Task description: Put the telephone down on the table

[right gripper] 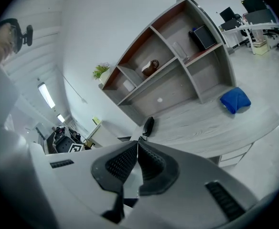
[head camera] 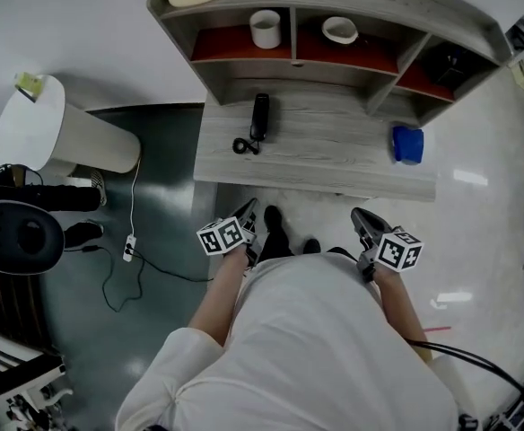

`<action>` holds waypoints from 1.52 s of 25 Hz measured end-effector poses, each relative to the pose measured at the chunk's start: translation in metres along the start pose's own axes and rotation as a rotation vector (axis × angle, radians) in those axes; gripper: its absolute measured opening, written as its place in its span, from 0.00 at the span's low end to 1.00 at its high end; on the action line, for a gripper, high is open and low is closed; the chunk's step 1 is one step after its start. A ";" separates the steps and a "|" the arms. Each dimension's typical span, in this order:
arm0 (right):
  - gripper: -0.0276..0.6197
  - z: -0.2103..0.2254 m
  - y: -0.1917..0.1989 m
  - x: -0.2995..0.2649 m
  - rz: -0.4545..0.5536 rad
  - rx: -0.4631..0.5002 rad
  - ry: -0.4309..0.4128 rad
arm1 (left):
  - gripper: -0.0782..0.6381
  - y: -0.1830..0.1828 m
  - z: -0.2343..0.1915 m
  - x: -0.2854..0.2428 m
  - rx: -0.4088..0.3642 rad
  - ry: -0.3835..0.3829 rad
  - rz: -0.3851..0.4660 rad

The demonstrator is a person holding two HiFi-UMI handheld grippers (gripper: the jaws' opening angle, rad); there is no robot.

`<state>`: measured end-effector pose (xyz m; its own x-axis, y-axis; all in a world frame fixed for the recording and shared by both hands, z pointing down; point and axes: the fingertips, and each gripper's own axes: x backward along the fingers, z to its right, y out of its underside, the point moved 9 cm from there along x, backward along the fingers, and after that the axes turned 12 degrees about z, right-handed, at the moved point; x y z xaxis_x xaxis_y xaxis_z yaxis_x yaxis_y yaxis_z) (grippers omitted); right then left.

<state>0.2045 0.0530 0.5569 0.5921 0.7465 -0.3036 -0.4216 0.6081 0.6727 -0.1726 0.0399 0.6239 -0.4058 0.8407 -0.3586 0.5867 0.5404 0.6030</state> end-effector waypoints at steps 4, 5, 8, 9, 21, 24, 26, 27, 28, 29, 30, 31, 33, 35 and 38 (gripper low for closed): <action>0.07 0.017 0.017 0.023 -0.063 -0.003 -0.032 | 0.12 0.024 0.024 0.029 -0.053 -0.020 0.015; 0.07 0.020 0.023 0.025 -0.083 -0.005 -0.043 | 0.12 0.030 0.029 0.037 -0.067 -0.022 0.012; 0.07 0.021 0.042 0.026 -0.144 -0.001 -0.083 | 0.12 0.048 0.033 0.064 -0.095 -0.046 -0.006; 0.07 0.019 0.048 0.024 -0.161 0.002 -0.098 | 0.12 0.053 0.032 0.075 -0.094 -0.059 -0.009; 0.07 -0.038 0.060 -0.016 -0.157 0.070 -0.199 | 0.12 0.046 0.003 0.154 -0.072 -0.125 0.022; 0.07 -0.060 0.063 -0.024 -0.129 0.081 -0.207 | 0.12 0.033 0.002 0.162 -0.097 -0.096 0.013; 0.07 -0.072 0.066 -0.030 -0.130 0.095 -0.212 | 0.12 0.027 -0.001 0.164 -0.104 -0.082 0.011; 0.07 -0.077 0.067 -0.033 -0.131 0.104 -0.216 | 0.12 0.024 -0.003 0.163 -0.102 -0.075 0.013; 0.07 -0.081 0.067 -0.035 -0.131 0.112 -0.221 | 0.12 0.021 -0.004 0.163 -0.098 -0.067 0.016; 0.07 -0.086 0.067 -0.036 -0.128 0.118 -0.226 | 0.12 0.019 -0.005 0.162 -0.096 -0.058 0.017; 0.07 -0.089 0.067 -0.037 -0.126 0.123 -0.229 | 0.12 0.017 -0.006 0.162 -0.097 -0.049 0.016; 0.07 -0.092 0.067 -0.038 -0.124 0.126 -0.230 | 0.12 0.015 -0.006 0.162 -0.097 -0.042 0.014; 0.07 -0.097 0.069 -0.040 -0.125 0.125 -0.227 | 0.12 0.013 -0.007 0.163 -0.096 -0.032 0.010; 0.07 -0.100 0.072 -0.043 -0.131 0.127 -0.226 | 0.12 0.012 -0.010 0.164 -0.093 -0.027 0.007; 0.07 -0.106 0.075 -0.047 -0.140 0.131 -0.230 | 0.12 0.011 -0.016 0.166 -0.086 -0.025 0.004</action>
<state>0.0721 0.0921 0.5500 0.7845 0.5680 -0.2487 -0.2415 0.6494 0.7211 -0.2449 0.1849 0.5816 -0.3854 0.8438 -0.3735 0.5254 0.5334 0.6629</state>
